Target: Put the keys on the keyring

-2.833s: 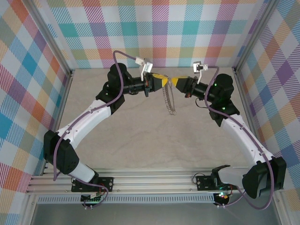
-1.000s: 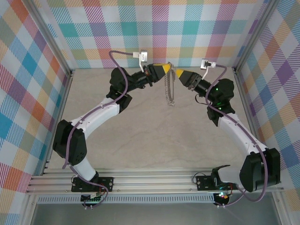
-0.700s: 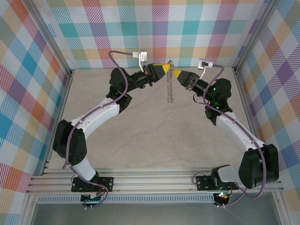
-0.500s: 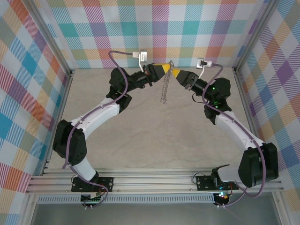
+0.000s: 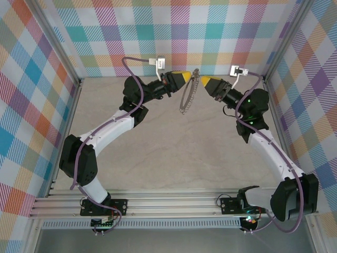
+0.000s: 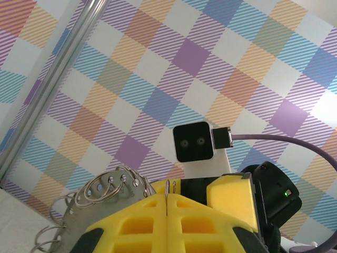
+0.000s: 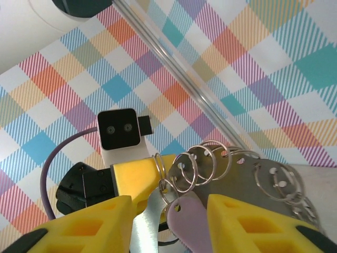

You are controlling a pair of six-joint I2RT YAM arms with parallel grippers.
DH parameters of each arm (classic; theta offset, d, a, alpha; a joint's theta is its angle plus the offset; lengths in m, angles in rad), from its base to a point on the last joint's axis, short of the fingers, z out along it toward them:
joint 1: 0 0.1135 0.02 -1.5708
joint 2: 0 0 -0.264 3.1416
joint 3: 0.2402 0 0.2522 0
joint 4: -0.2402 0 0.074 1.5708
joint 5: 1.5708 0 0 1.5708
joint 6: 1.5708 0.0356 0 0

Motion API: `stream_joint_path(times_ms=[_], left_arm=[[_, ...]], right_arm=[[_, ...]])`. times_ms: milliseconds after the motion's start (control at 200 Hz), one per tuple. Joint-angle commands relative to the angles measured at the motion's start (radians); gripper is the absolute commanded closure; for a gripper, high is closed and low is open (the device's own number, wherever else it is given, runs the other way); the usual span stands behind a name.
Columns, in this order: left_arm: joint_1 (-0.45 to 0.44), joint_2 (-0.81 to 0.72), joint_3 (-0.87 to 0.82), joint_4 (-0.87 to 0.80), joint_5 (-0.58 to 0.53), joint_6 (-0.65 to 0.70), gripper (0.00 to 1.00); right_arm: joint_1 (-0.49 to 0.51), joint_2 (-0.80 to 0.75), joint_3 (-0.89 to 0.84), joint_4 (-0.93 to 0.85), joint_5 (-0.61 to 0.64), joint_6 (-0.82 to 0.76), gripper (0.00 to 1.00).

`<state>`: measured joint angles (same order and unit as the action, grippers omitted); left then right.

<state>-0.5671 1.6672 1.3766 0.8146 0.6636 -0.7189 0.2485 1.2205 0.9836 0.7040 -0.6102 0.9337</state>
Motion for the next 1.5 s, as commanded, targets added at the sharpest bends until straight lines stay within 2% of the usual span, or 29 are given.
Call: stream_joint_path(times_ms=[0,230,530,730,1190,1300,1425,1495], left_arm=[[0.007,-0.026,0.004,0.054,0.006,-0.011,1.0],[0.008,-0.03,-0.003,0.054,0.007,-0.011,1.0],[0.007,-0.033,-0.013,0.058,0.004,-0.012,1.0],[0.008,-0.034,-0.015,0.059,0.003,-0.013,1.0],[0.006,-0.036,-0.017,0.06,-0.006,-0.017,1.0],[0.006,-0.034,-0.016,0.061,-0.006,-0.018,1.0],[0.004,-0.03,-0.013,0.061,-0.002,-0.017,1.0],[0.003,-0.026,-0.011,0.061,-0.002,-0.019,1.0]], right_arm=[[-0.002,0.013,0.033,0.054,-0.009,0.012,0.54],[0.004,0.086,0.064,0.188,-0.031,0.1,0.51],[0.045,0.114,0.09,0.189,-0.04,0.088,0.55],[0.061,0.12,0.096,0.189,-0.046,0.084,0.62],[0.065,0.099,0.063,0.157,-0.04,0.061,0.91],[0.065,0.096,0.058,0.153,-0.039,0.059,0.95],[0.065,0.099,0.059,0.157,-0.042,0.062,0.95],[0.066,0.104,0.067,0.16,-0.049,0.066,0.87]])
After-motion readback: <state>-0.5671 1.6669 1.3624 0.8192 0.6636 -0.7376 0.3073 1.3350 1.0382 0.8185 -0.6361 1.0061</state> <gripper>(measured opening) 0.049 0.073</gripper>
